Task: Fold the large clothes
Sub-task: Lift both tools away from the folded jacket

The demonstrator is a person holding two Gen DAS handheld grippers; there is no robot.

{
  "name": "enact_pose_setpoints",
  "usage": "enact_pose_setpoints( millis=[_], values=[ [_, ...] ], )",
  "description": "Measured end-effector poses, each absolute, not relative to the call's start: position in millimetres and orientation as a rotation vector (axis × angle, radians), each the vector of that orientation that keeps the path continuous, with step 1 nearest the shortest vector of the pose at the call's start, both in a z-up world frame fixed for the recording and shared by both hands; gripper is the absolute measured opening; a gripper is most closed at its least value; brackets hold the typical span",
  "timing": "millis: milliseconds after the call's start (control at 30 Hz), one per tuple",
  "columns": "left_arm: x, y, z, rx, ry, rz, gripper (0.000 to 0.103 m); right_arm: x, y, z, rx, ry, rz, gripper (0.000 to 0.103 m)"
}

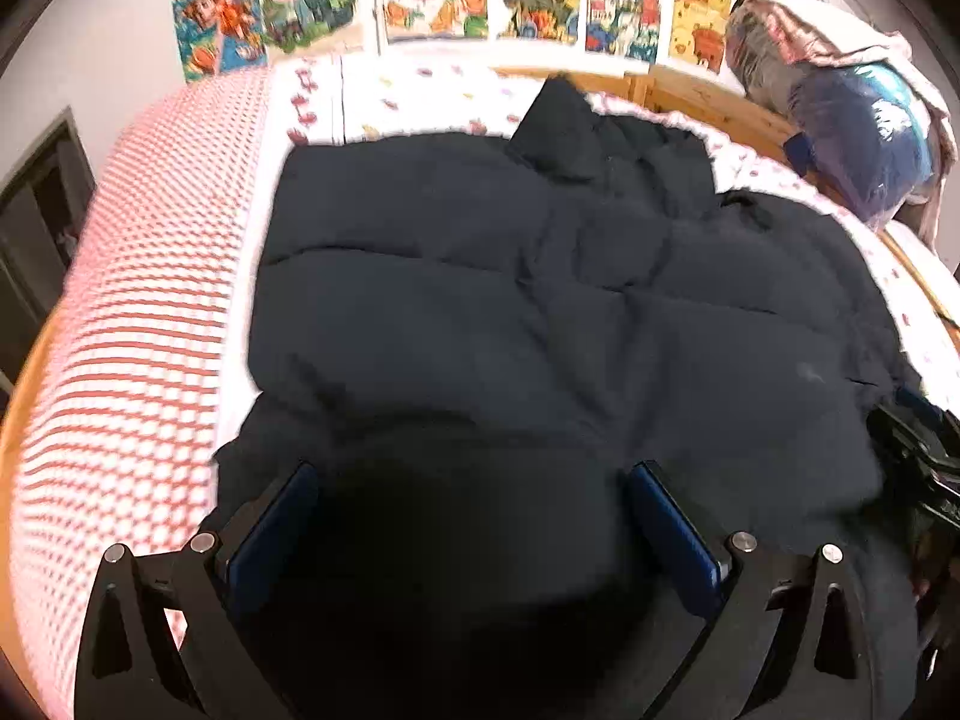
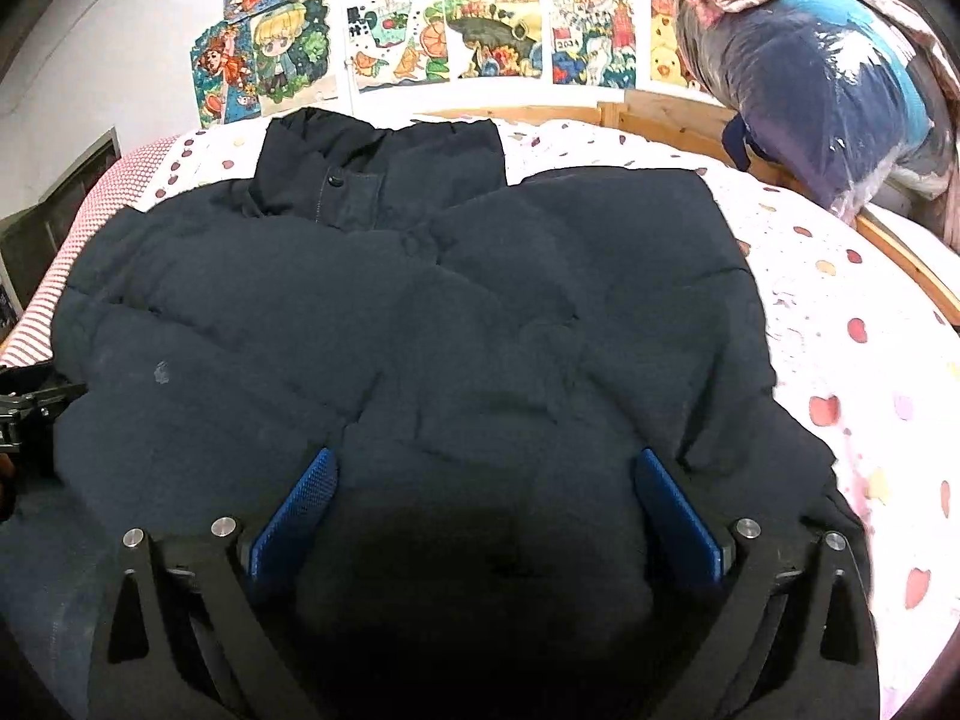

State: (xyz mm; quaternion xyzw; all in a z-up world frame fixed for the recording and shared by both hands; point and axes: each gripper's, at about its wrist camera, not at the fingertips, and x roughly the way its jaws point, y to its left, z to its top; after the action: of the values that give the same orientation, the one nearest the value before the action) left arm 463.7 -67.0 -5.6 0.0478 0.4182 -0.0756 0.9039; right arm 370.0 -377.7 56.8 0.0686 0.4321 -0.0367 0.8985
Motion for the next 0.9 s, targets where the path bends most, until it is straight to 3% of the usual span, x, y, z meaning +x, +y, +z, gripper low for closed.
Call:
enact_pose_setpoints(
  millis=[267,633,900],
  values=[
    [379,-74,62,0.095,0.781,-0.181,0.103,309,-385,135,0.279,0.850,0.025,0.098],
    [270,-61,159,0.047,0.769,-0.174,0.103,235,-378,239,0.227,0.822,0.063,0.098],
    [251,-75,215,0.108,0.781,-0.202,0.103,209,-381,286,0.237,0.782,0.068,0.098]
  ],
)
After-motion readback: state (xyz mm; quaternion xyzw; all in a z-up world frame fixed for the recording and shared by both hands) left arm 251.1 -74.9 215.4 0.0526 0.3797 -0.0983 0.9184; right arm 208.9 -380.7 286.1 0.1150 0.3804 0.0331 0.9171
